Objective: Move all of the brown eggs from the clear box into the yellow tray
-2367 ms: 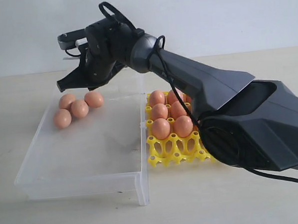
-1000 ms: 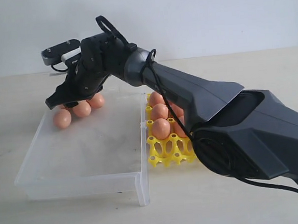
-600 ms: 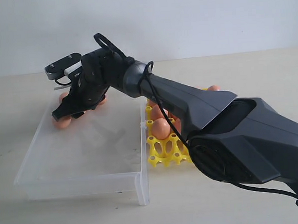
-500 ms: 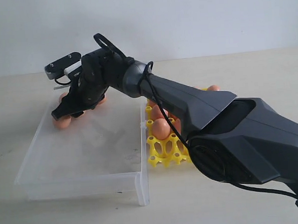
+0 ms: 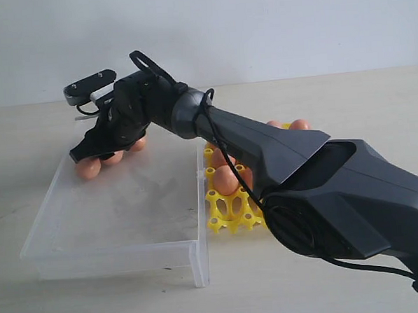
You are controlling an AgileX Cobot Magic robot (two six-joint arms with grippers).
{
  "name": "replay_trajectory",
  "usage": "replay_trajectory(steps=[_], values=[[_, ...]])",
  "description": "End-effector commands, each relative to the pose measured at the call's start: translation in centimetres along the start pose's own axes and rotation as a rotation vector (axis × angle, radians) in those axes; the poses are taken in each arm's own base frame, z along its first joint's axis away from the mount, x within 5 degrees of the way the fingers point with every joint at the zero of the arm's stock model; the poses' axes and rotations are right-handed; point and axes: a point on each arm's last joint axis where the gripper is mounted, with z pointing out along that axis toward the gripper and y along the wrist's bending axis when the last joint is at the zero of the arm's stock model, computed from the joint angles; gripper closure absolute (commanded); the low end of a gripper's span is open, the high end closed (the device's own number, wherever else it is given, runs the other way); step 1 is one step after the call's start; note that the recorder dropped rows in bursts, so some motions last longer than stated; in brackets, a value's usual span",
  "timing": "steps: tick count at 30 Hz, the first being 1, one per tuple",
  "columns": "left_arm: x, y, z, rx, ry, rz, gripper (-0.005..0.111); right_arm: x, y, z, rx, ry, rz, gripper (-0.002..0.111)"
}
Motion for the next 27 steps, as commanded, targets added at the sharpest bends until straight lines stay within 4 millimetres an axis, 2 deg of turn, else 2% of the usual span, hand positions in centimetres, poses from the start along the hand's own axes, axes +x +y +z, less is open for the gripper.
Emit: replay_trajectory(steps=[1,6,9,11,15,17,20,27], values=[[-0.2,0.0,-0.1,0.006,-0.015,0.003,0.107,1.6,-0.8,0.7,0.033,0.114,0.066,0.054],[-0.2,0.0,-0.1,0.006,-0.015,0.003,0.107,1.6,-0.8,0.7,0.039,0.115,0.079,0.056],[-0.2,0.0,-0.1,0.006,-0.015,0.003,0.107,1.4,-0.9,0.7,0.042,0.1,0.076,0.068],[-0.2,0.0,-0.1,0.006,-0.015,0.003,0.107,1.0,-0.9,0.6,0.045,0.06,0.068,0.072],[-0.2,0.0,-0.1,0.006,-0.015,0.003,0.107,-0.3,-0.9,0.0,0.048,-0.025,0.053,0.072],[-0.2,0.0,-0.1,0.006,-0.015,0.003,0.107,-0.7,-1.1,-0.3,0.064,-0.041,0.037,0.082],[-0.2,0.0,-0.1,0.006,-0.015,0.003,0.107,-1.2,-1.3,-0.9,0.075,-0.048,-0.001,0.108],[-0.2,0.0,-0.1,0.006,-0.015,0.003,0.107,-0.8,-1.3,-1.5,0.081,0.044,-0.033,0.108]])
